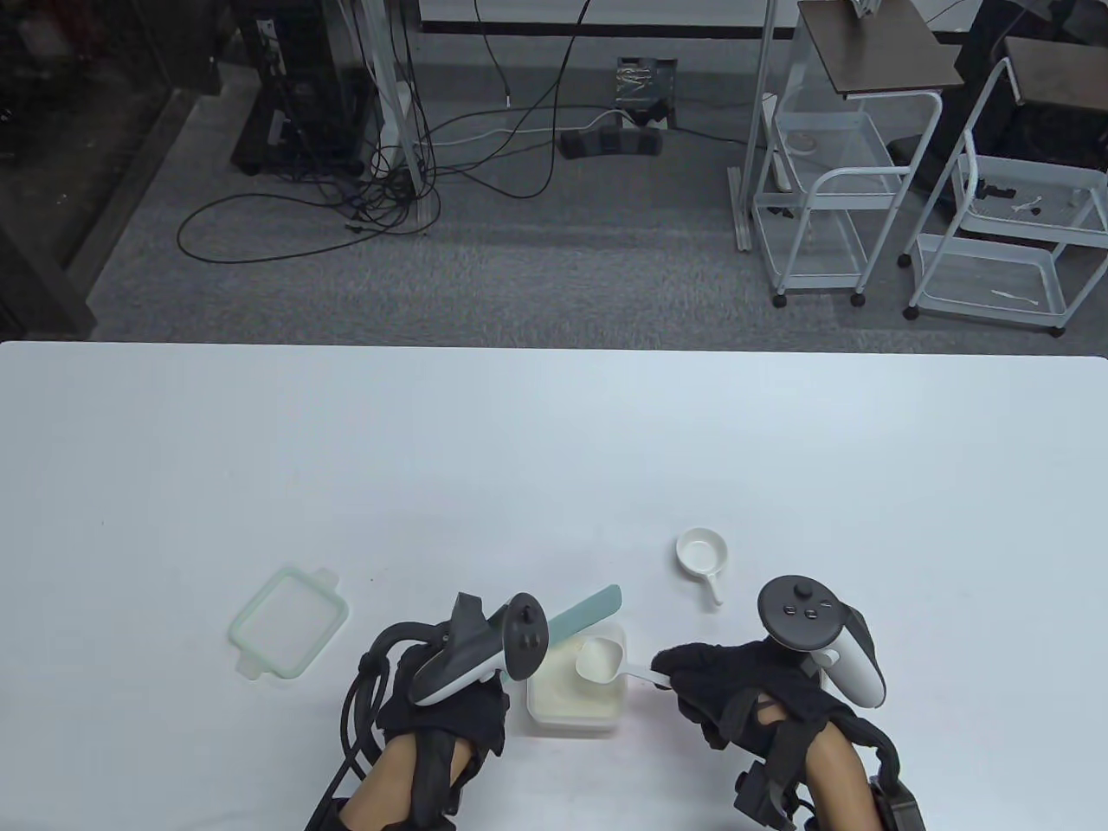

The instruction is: Scoop white sugar with coffee spoon and level it off using dessert spatula

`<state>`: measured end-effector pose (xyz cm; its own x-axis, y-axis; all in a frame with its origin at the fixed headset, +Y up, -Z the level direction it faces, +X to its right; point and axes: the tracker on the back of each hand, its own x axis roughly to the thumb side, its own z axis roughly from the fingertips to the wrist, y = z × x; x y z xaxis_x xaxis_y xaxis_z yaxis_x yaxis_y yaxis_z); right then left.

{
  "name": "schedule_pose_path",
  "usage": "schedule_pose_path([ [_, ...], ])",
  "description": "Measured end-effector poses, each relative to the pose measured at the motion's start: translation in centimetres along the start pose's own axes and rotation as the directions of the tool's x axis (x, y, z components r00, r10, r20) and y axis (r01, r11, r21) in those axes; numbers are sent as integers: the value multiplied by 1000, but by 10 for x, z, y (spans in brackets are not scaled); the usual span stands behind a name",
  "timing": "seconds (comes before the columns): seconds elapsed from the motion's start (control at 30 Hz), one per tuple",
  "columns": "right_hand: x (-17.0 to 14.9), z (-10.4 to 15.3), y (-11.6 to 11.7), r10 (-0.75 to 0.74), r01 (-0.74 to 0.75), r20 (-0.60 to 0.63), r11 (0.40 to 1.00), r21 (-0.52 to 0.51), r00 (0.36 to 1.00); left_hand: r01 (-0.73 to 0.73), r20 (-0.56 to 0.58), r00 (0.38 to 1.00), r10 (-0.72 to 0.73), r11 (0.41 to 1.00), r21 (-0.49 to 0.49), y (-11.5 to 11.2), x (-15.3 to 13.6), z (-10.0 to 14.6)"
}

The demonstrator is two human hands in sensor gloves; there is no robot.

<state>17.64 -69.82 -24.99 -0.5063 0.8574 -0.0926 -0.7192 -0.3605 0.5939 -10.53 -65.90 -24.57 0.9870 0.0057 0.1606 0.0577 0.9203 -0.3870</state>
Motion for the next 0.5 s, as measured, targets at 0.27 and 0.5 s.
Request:
schedule_pose_path([
  [0.27, 0, -1, 0, 0, 0, -3, 1000, -13, 1000, 3, -174, 985, 19, 992, 124, -4, -35, -18],
  [0.5, -1, -1, 1, 4, -4, -11, 1000, -9, 1000, 25, -264, 965, -5, 997, 73, -17, -54, -33],
])
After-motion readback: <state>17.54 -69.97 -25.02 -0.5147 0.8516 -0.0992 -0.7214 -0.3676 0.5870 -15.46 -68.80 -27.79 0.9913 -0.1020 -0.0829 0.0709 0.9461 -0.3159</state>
